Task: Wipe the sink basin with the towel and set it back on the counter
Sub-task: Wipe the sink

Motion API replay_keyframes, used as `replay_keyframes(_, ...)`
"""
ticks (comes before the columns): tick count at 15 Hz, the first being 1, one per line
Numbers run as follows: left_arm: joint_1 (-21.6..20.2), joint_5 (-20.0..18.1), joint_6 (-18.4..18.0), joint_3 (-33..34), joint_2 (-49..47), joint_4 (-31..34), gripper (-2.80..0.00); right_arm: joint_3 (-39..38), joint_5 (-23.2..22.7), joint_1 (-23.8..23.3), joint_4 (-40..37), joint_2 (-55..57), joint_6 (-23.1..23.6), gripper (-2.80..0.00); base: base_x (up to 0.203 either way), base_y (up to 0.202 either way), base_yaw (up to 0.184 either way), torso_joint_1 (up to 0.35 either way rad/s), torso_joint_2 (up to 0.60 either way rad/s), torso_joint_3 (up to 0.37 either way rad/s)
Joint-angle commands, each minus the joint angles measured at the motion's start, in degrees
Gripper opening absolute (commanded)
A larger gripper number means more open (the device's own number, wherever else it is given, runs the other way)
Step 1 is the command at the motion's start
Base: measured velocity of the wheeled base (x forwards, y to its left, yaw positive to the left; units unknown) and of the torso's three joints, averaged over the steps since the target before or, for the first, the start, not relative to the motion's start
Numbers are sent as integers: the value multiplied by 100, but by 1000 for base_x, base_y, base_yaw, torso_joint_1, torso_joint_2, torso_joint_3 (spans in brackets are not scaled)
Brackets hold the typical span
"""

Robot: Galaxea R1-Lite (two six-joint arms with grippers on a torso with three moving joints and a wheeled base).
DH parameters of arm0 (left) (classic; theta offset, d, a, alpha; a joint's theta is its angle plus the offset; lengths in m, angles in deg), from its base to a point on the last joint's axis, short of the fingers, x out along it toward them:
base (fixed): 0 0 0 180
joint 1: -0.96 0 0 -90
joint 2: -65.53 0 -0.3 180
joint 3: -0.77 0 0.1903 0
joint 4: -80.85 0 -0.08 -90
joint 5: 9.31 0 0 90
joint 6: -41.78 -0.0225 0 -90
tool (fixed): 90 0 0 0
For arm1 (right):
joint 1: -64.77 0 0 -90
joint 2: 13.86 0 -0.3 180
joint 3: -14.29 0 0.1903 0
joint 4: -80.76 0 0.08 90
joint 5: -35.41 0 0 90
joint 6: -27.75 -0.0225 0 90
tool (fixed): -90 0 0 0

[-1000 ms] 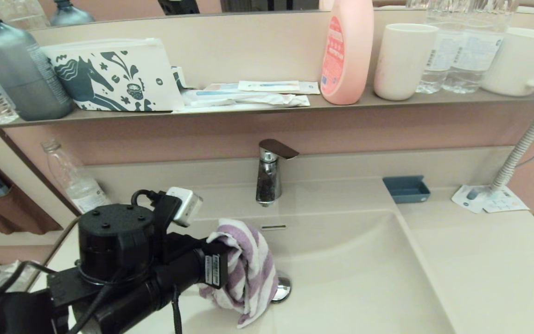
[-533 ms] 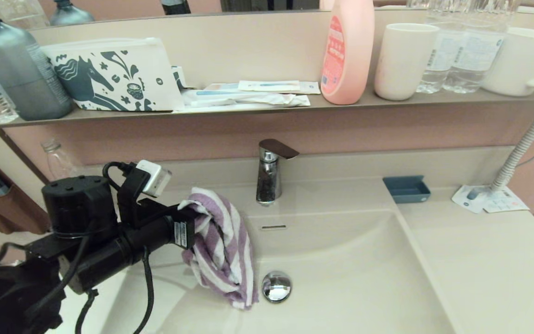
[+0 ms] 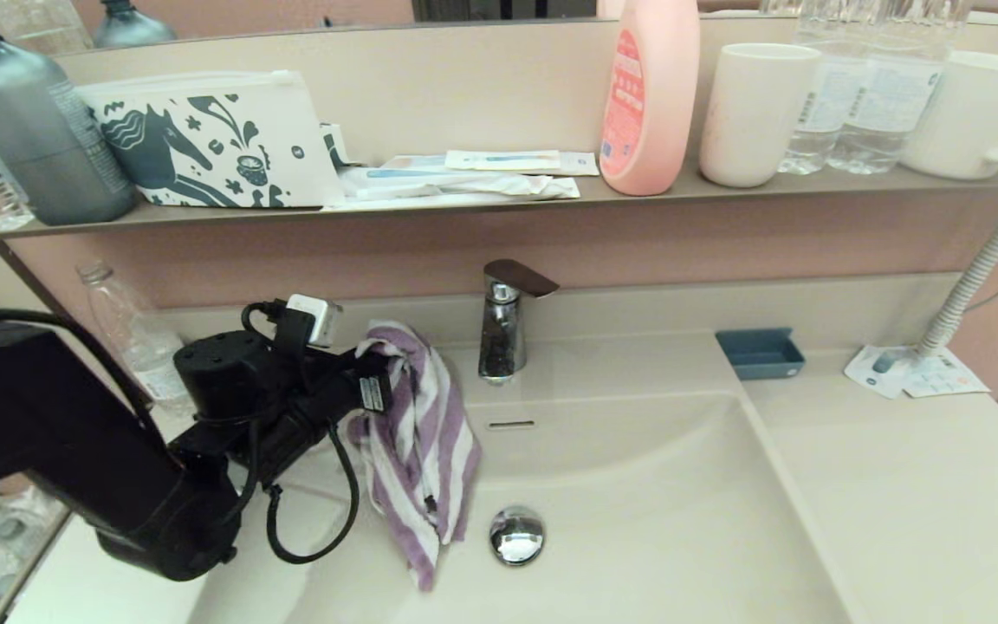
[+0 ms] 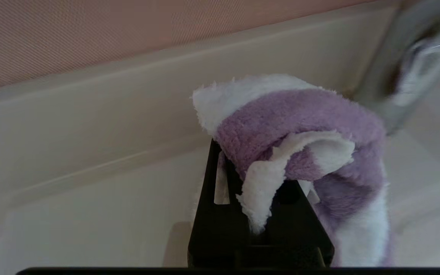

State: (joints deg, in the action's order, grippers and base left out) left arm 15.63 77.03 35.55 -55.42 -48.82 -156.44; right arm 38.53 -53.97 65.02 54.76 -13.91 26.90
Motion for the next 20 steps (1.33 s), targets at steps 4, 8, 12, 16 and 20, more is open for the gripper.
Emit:
replay_keyframes(4, -131, 18, 93, -641, -1063, -102, -280, 0, 0, 2, 0, 5, 0, -280, 0, 0, 0, 0, 0, 0)
replay_keyframes(8, 13, 385, 603, -1289, -1318, 536, -280, 0, 0, 2, 0, 5, -2, -280, 0, 0, 0, 0, 0, 0)
replay_keyframes(12, 488, 809, 641, -1618, -1673, 711, -280, 0, 0, 2, 0, 5, -1, -280, 0, 0, 0, 0, 0, 0)
replay_keyframes(16, 800, 1002, 685, -1913, -1906, 872, -280, 0, 0, 2, 0, 5, -2, -280, 0, 0, 0, 0, 0, 0)
replay_keyframes(20, 958, 1128, 722, -2247, -1885, 1243, -280, 0, 0, 2, 1, 5, 3, -280, 0, 0, 0, 0, 0, 0)
